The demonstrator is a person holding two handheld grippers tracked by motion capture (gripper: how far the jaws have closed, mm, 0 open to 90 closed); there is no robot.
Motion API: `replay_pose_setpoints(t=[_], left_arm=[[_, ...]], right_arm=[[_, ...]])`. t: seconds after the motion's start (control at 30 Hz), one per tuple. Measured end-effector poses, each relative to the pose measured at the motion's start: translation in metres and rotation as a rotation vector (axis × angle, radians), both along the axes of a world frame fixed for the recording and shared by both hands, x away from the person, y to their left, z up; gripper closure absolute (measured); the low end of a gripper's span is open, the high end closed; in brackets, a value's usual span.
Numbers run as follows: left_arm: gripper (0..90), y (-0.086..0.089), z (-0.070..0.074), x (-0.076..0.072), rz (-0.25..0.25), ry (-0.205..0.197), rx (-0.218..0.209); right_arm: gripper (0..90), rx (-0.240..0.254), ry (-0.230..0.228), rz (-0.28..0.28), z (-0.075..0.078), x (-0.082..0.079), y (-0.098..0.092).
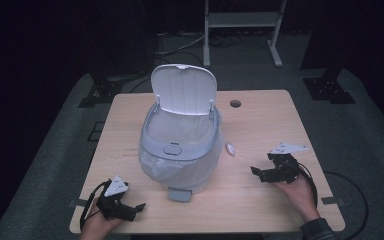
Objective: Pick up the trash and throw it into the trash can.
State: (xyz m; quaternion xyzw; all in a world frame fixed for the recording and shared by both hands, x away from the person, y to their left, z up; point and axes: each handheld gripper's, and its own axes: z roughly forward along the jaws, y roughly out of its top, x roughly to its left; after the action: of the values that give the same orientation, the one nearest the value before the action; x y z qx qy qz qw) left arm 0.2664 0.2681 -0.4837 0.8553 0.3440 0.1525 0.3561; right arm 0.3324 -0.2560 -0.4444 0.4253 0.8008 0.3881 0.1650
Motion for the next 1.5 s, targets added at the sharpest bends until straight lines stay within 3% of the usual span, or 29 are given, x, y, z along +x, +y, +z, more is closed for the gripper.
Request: replay_pose_setpoints(t=[0.73,1.13,1.43,1.5], left_arm=[[0.0,0.000,0.000,0.000,-0.001,0.002,0.002],[0.0,0.000,0.000,0.000,-0.001,0.001,0.001],[0.0,0.000,0.000,0.000,-0.001,0.001,0.001],[0.0,0.000,0.000,0.000,-0.001,0.000,0.001]], right_arm=[[13.5,0.014,-0.044,0.041,0.011,0.037,0.038],[15.1,0.020,-0.041,0.026,0.005,0.058,0.050],[22.3,0.026,-0.057,0.014,-0.007,0.071,0.059],[23.1,0.018,-0.039,0.017,-0.009,0.077,0.063]])
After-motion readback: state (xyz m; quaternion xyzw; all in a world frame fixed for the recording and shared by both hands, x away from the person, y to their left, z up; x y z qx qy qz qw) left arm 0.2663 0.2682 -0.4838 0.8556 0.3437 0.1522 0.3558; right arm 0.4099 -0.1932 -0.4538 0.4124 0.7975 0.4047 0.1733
